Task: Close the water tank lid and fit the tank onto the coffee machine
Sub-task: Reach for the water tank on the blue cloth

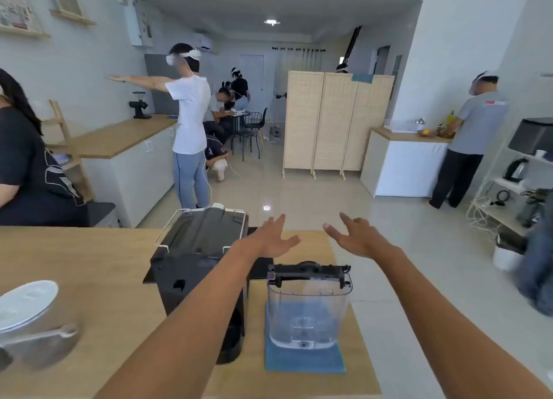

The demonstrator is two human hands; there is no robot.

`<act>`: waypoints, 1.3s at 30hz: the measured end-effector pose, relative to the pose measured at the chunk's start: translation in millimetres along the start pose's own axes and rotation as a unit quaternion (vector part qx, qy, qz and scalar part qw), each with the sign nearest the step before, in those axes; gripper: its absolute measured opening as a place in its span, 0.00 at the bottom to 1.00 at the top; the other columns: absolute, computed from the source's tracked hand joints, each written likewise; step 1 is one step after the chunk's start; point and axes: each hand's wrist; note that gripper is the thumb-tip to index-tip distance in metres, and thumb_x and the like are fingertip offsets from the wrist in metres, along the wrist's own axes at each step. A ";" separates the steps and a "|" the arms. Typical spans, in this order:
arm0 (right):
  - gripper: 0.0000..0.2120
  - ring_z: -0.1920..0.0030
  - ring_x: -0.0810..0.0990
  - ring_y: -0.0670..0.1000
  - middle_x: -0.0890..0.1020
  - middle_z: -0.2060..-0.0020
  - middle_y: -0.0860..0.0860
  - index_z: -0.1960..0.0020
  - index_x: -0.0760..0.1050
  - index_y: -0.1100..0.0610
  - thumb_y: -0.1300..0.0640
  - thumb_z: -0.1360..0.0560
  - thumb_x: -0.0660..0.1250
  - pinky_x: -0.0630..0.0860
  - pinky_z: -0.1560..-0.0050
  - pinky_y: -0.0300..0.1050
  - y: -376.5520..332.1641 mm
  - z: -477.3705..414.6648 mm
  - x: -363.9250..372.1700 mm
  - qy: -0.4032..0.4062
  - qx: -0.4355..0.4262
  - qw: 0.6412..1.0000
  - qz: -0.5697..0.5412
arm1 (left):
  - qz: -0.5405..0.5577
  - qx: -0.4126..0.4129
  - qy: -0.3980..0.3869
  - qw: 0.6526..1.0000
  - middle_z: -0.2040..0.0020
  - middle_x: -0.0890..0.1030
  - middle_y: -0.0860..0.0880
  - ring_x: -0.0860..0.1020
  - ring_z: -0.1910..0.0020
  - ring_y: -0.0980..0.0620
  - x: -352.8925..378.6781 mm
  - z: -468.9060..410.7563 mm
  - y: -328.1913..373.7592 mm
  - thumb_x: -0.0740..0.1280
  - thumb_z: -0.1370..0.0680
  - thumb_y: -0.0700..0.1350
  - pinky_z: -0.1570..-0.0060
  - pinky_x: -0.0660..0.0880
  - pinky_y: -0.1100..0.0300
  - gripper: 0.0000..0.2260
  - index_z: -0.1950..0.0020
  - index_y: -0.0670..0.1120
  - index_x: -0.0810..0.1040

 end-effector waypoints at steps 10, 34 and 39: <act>0.58 0.26 0.68 0.62 0.71 0.28 0.62 0.19 0.56 0.55 0.18 0.36 0.54 0.69 0.31 0.60 36.6 17.0 60.3 -0.083 0.018 0.994 -0.063 | 0.168 -0.130 0.015 0.977 0.18 0.57 0.43 0.58 0.20 0.43 64.2 12.5 -21.3 0.66 0.24 0.65 0.27 0.61 0.53 0.48 0.18 0.42 0.44; 0.34 0.57 0.85 0.45 0.81 0.40 0.44 0.28 0.68 0.46 0.33 0.29 0.71 0.79 0.58 0.37 45.3 15.6 84.4 -0.027 -0.045 0.952 -0.301 | 0.402 -0.090 0.107 0.905 0.32 0.76 0.54 0.74 0.33 0.52 83.6 19.6 -32.8 0.74 0.26 0.55 0.40 0.72 0.58 0.29 0.26 0.55 0.70; 0.43 0.42 0.82 0.50 0.78 0.33 0.46 0.24 0.61 0.38 0.30 0.34 0.72 0.84 0.48 0.55 43.1 17.0 90.4 0.024 -0.072 0.941 -0.329 | 0.338 -0.002 0.193 0.921 0.34 0.80 0.55 0.76 0.33 0.56 86.6 15.0 -35.1 0.78 0.28 0.51 0.32 0.73 0.50 0.31 0.27 0.53 0.73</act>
Point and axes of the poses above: each hand's wrist, its own z-axis away from the middle knuckle, its own x-axis out of the palm, y = z × x
